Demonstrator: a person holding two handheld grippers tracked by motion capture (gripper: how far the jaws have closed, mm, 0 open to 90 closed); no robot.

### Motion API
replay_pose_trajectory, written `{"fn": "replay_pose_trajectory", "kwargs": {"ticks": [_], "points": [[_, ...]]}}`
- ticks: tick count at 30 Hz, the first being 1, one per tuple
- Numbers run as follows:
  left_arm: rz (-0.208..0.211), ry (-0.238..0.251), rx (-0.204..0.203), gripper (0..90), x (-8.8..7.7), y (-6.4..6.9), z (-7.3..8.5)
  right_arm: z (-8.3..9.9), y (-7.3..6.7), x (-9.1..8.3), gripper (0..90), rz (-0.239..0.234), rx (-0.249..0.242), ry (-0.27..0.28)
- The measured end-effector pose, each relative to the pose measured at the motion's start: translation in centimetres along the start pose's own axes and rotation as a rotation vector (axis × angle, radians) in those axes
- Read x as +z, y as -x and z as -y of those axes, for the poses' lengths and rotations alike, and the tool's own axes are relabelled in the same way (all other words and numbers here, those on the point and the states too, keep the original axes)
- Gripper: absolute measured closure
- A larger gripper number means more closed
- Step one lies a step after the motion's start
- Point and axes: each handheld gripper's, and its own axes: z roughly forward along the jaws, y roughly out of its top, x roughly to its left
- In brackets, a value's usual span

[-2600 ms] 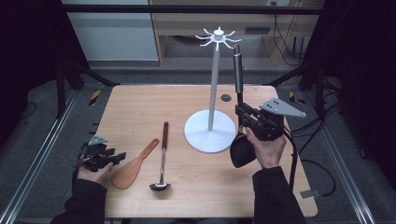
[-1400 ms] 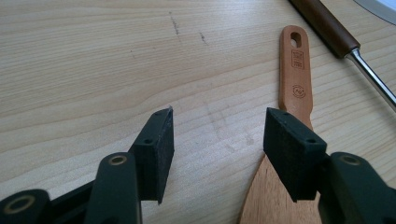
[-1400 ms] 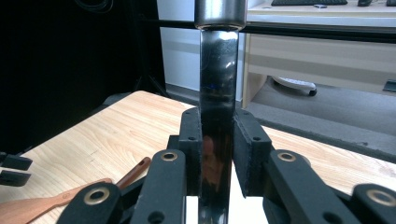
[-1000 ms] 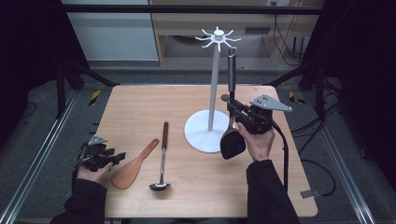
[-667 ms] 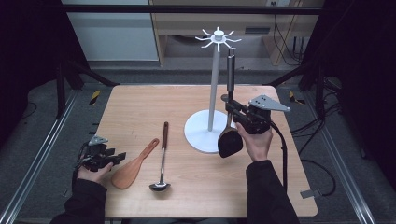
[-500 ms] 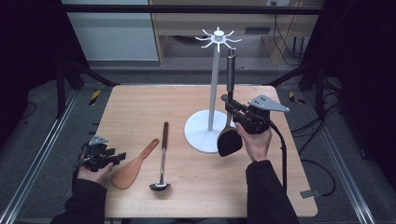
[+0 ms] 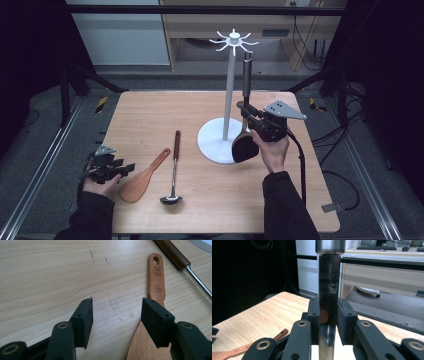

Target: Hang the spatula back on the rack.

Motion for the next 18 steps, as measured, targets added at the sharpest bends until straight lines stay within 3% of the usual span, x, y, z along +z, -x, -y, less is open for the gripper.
{"fn": "replay_pose_trajectory", "kwargs": {"ticks": [18], "points": [[-0.001, -0.002, -0.001, 43.4, 0.1, 0.0, 0.0, -0.1, 0.3, 1.6, 74.9, 0.011, -0.012, 0.001]]}}
